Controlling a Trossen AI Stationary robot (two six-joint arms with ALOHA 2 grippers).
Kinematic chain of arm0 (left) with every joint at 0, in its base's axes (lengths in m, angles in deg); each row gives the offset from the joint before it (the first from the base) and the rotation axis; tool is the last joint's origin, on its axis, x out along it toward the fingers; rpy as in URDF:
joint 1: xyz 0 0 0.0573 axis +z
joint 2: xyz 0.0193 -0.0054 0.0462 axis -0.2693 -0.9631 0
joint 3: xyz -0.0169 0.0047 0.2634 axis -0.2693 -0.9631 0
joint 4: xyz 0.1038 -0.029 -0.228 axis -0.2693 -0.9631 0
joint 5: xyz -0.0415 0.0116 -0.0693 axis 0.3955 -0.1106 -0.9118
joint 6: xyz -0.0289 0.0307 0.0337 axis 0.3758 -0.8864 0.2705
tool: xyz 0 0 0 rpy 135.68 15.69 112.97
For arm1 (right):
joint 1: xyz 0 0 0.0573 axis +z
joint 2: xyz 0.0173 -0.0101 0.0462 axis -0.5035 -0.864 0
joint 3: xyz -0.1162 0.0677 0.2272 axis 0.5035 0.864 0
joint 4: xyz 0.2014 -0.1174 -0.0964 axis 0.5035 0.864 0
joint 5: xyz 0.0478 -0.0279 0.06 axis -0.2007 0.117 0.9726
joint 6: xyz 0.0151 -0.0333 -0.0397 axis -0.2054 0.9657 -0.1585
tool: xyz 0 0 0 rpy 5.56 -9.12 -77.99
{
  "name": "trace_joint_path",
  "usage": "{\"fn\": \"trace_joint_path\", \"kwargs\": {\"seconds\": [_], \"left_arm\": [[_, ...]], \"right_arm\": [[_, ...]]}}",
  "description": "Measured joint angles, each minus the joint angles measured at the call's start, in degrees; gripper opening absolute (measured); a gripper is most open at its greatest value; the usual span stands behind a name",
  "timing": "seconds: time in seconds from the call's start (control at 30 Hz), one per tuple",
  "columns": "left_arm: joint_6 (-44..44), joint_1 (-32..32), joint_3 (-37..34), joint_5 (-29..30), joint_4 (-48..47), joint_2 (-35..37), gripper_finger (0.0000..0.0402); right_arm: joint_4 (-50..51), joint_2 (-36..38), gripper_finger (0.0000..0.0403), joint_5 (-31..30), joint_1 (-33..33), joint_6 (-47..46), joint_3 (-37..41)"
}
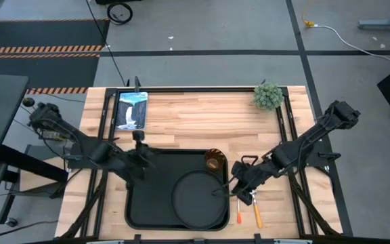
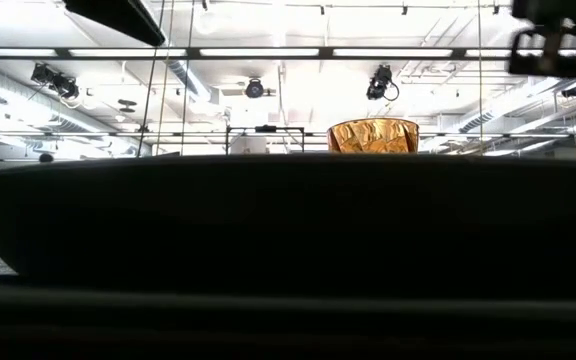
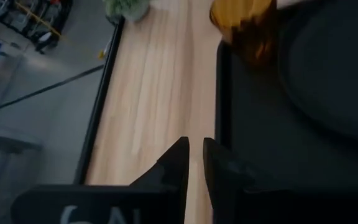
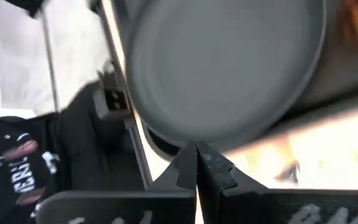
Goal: Pick and place plate/cup/fork/spoon on tray
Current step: Put the orange fork to the left of the black plate on the black tray
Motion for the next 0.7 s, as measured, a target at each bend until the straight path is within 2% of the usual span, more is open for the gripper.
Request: {"fn": "trace_joint_path", "kwargs": {"seconds": [0.27, 0.47, 0.57, 0.7], "left_arm": [[-2.90, -0.07, -12.77, -1.29, 17.67, 12.98, 0.0055], [-6.66, -0.04, -19.76, -5.57, 29.82, 20.29, 0.0055], [-9.44, -0.05, -21.97, -6.47, 34.63, 23.44, 0.0055], [-10.93, -0.04, -22.56, -6.53, 36.69, 26.67, 0.0055]], "right_arm": [[8.56, -7.49, 0.0001, 6.57, 1.21, -15.44, 0.00], [8.96, -14.15, 0.0001, 14.26, 1.21, -19.88, -2.59], [11.89, -16.72, 0.0001, 13.61, 1.23, -19.98, -8.15], [22.53, -20.92, 0.0000, 9.24, 1.63, -21.03, -17.82]]}}
